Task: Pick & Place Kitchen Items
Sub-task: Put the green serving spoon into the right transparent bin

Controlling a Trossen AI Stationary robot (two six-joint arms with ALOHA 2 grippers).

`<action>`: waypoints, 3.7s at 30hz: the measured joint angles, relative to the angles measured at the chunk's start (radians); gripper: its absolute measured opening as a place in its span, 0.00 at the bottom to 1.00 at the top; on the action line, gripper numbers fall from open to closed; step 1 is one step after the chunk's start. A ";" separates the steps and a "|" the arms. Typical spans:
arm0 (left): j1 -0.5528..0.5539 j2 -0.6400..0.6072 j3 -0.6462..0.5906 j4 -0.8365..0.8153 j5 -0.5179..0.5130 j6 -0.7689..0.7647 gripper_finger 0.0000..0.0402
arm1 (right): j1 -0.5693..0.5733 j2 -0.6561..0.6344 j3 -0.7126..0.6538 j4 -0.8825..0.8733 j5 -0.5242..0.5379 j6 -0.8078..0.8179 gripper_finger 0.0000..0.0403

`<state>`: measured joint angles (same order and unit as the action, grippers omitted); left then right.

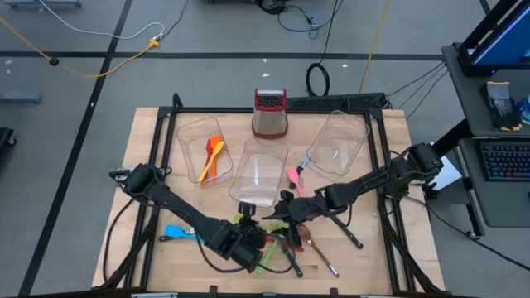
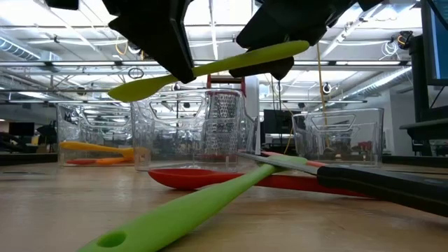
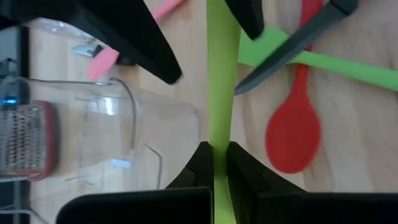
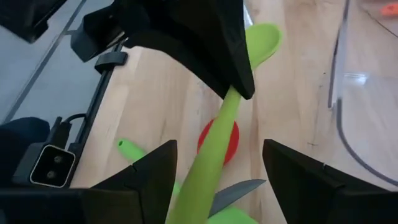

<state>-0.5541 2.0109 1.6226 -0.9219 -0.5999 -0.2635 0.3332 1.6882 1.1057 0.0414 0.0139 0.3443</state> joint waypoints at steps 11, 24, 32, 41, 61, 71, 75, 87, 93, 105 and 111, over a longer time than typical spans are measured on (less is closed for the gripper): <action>-0.004 0.000 0.000 0.023 -0.052 0.036 0.02 | -0.004 0.000 0.000 0.007 -0.091 0.035 0.57; -0.012 0.000 0.000 0.114 -0.074 0.114 0.02 | -0.013 0.000 0.000 0.027 -0.173 0.066 0.45; -0.022 -0.002 0.001 0.118 -0.083 0.104 0.02 | -0.016 0.002 -0.002 0.013 -0.161 0.070 0.14; -0.031 -0.003 0.002 0.120 -0.086 0.097 0.02 | -0.015 0.002 -0.002 0.007 -0.170 0.059 0.09; -0.030 -0.039 0.000 0.115 -0.090 0.080 0.43 | -0.010 -0.002 0.000 -0.008 -0.176 0.033 0.08; -0.028 -0.134 0.000 0.113 -0.112 0.073 0.55 | 0.014 0.000 0.000 -0.027 -0.192 0.034 0.07; -0.030 -0.134 0.000 0.110 -0.112 0.079 0.54 | 0.017 -0.001 0.000 -0.026 -0.172 0.033 0.07; -0.029 -0.225 0.000 -0.123 -0.188 -0.070 0.51 | 0.067 -0.036 0.000 -0.115 -0.079 0.073 0.07; -0.031 -0.296 0.000 -0.238 -0.217 -0.242 0.45 | 0.118 -0.129 -0.001 -0.280 0.162 0.170 0.07; -0.080 -0.309 -0.088 -0.295 -0.310 -0.388 0.35 | 0.136 -0.455 -0.001 -0.646 0.752 0.384 0.07; -0.097 -0.308 -0.177 -0.295 -0.319 -0.469 0.32 | 0.068 -0.599 0.000 -0.794 0.980 0.516 0.07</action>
<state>-0.6514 1.7025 1.4452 -1.2171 -0.9187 -0.7323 0.4009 1.0894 1.1053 -0.7530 0.9940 0.8601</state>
